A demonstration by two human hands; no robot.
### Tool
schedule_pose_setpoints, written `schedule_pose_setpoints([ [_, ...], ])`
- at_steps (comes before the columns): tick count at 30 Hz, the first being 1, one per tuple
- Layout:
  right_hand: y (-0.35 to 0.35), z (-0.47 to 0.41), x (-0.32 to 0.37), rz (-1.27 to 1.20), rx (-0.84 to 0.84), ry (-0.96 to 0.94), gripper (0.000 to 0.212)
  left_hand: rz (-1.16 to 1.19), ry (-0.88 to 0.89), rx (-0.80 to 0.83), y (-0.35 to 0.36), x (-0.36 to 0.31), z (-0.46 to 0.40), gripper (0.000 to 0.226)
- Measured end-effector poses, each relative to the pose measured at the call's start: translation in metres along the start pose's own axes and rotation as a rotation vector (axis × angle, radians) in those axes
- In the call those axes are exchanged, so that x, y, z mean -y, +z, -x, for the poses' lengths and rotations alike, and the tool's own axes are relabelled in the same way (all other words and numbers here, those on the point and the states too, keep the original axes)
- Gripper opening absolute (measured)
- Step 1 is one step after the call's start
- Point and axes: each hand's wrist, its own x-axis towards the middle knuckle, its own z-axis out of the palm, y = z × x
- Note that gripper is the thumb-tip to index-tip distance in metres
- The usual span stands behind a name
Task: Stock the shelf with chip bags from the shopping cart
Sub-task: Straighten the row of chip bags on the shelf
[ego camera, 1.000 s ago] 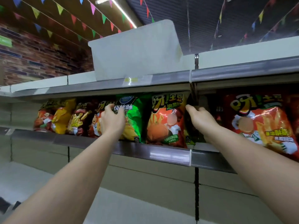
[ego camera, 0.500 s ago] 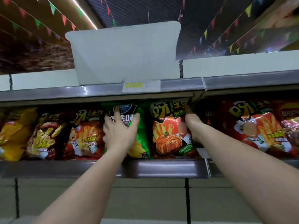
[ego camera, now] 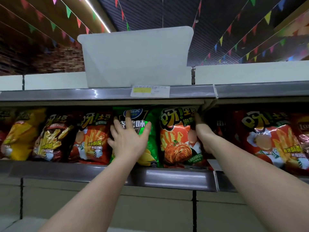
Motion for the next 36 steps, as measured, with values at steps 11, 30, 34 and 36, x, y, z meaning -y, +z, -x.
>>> schedule_pose_setpoints([
  [11, 0.001, 0.011, -0.003, 0.352, -0.112, -0.117, 0.038, 0.187, 0.011, 0.162, -0.014, 0.007, 0.001, 0.068],
  [30, 0.145, 0.111, 0.027, 0.729, -0.281, -1.036, 0.058, 0.082, -0.044, 0.179, -0.054, 0.133, -0.060, 0.104],
  [34, 0.184, 0.116, 0.025, 0.808, -0.334, -1.046, 0.061, 0.137, 0.051, 0.226, -0.049, 0.145, -0.063, 0.107],
  [36, 0.192, 0.117, 0.022, 0.865, -0.368, -1.005, 0.063, 0.180, 0.088, 0.198, -0.048, 0.151, -0.059, 0.104],
])
